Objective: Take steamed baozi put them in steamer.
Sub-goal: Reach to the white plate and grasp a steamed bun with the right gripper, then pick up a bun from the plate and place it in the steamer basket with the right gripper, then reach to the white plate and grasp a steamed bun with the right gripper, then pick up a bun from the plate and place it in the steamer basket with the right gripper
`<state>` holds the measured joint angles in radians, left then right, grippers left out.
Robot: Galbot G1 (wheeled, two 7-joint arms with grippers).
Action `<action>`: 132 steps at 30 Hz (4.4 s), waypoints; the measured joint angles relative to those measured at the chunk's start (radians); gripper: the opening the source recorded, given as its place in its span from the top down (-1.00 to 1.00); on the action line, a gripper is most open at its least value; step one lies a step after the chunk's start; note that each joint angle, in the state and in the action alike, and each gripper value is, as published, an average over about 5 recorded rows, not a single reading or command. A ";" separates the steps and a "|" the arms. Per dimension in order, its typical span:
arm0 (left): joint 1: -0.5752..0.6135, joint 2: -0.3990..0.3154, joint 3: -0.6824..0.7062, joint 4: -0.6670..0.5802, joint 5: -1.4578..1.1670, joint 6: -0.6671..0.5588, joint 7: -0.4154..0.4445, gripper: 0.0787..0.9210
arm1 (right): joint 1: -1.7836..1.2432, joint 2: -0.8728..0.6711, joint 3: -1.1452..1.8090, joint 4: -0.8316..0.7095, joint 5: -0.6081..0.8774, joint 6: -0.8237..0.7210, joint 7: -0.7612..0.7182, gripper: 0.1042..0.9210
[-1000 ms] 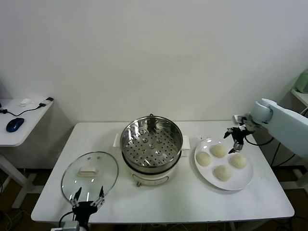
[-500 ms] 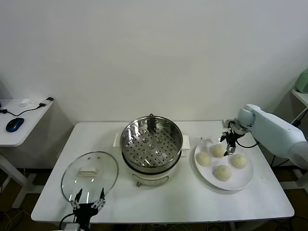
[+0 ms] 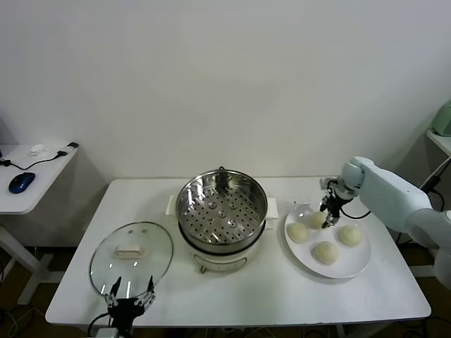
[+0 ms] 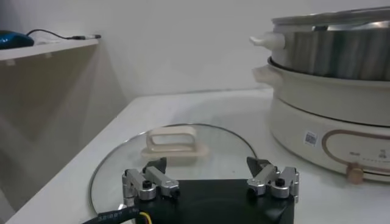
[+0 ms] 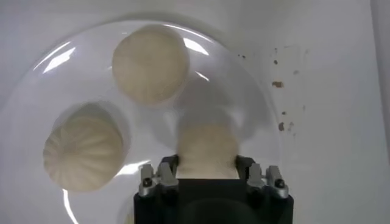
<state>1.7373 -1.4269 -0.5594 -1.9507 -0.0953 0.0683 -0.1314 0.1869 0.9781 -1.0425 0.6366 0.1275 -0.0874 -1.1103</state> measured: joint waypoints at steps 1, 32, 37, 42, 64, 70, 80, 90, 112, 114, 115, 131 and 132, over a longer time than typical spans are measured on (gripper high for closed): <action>0.002 0.000 0.001 -0.003 0.001 0.000 0.000 -0.77 | 0.020 -0.004 -0.015 0.015 0.013 0.001 -0.003 -0.26; 0.001 0.030 0.036 -0.041 0.024 -0.005 -0.002 -0.77 | 0.481 0.327 -0.418 0.374 -0.016 0.673 0.096 -0.26; 0.000 0.032 0.035 -0.040 0.028 -0.006 -0.004 -0.77 | 0.389 0.381 -0.364 0.258 -0.141 0.747 0.147 -0.26; -0.001 0.036 0.037 -0.033 0.033 -0.013 -0.010 -0.77 | 0.323 0.427 -0.330 0.160 -0.215 0.796 0.184 -0.26; 0.009 0.030 0.039 -0.055 0.048 -0.014 -0.012 -0.77 | 0.480 0.387 -0.458 0.200 0.090 0.806 0.117 -0.76; 0.004 0.032 0.041 -0.057 0.048 -0.018 -0.011 -0.77 | 0.649 0.234 -0.633 0.339 0.300 0.630 0.065 -0.76; -0.004 0.038 0.043 -0.044 0.048 -0.021 -0.011 -0.77 | 0.722 -0.048 -0.828 0.572 0.482 0.210 0.131 -0.76; 0.003 0.032 0.039 -0.039 0.054 -0.020 -0.007 -0.77 | 0.544 -0.131 -0.775 0.622 0.528 -0.056 0.218 -0.76; 0.021 0.021 0.039 -0.029 0.063 -0.035 -0.014 -0.77 | 0.221 -0.043 -0.567 0.450 0.472 -0.213 0.330 -0.41; 0.025 0.020 0.040 -0.032 0.065 -0.035 -0.015 -0.77 | 0.215 -0.042 -0.562 0.447 0.467 -0.216 0.331 -0.30; 0.027 0.020 0.040 -0.034 0.066 -0.035 -0.016 -0.77 | 0.214 -0.043 -0.561 0.446 0.464 -0.218 0.330 -0.27; 0.051 0.022 0.054 -0.068 0.086 -0.037 -0.021 -0.77 | 0.572 -0.022 -0.693 0.536 0.603 -0.189 0.193 -0.20; 0.051 0.023 0.055 -0.070 0.086 -0.037 -0.022 -0.77 | 0.610 -0.014 -0.703 0.544 0.627 -0.191 0.183 -0.20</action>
<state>1.7880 -1.4034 -0.5046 -2.0206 -0.0088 0.0315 -0.1529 0.7965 0.9645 -1.7450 1.1807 0.7542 -0.2780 -0.9272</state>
